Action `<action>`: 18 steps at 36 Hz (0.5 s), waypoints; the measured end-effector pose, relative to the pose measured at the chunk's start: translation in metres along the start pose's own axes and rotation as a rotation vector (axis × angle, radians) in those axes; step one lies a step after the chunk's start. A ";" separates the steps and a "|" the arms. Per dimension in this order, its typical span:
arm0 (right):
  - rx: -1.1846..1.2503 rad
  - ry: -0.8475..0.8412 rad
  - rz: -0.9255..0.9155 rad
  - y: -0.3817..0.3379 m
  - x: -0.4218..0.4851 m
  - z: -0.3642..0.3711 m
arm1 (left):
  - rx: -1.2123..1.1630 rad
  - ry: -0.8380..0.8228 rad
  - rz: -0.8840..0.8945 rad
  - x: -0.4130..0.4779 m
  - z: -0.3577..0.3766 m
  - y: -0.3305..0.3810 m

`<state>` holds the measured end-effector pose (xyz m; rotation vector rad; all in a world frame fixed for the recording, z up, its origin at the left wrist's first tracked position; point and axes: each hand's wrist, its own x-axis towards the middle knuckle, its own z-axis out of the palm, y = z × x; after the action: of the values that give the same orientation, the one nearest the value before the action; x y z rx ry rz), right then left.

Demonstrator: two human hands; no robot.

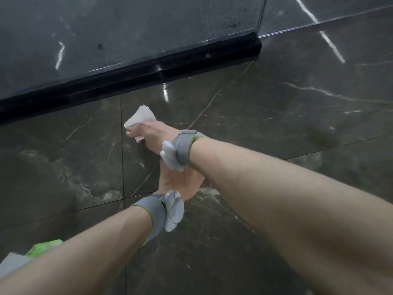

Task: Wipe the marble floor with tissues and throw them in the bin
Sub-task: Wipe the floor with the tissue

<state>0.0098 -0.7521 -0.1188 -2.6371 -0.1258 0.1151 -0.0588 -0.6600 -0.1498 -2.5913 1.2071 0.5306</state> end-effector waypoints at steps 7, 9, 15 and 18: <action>0.047 -0.140 0.131 0.028 -0.035 -0.026 | -0.077 0.468 0.090 0.008 -0.005 0.001; 0.023 -0.133 0.114 0.028 -0.043 -0.026 | -0.101 0.500 0.125 0.008 -0.003 -0.002; 0.010 -0.060 0.139 0.043 -0.065 -0.027 | -0.080 0.555 0.204 0.012 0.004 -0.004; -0.127 0.000 0.108 0.063 -0.093 -0.033 | -0.038 0.563 0.187 0.016 0.007 -0.003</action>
<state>-0.0746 -0.8325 -0.1149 -2.7710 0.0101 0.1485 -0.0486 -0.6669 -0.1627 -2.7683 1.6237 -0.1728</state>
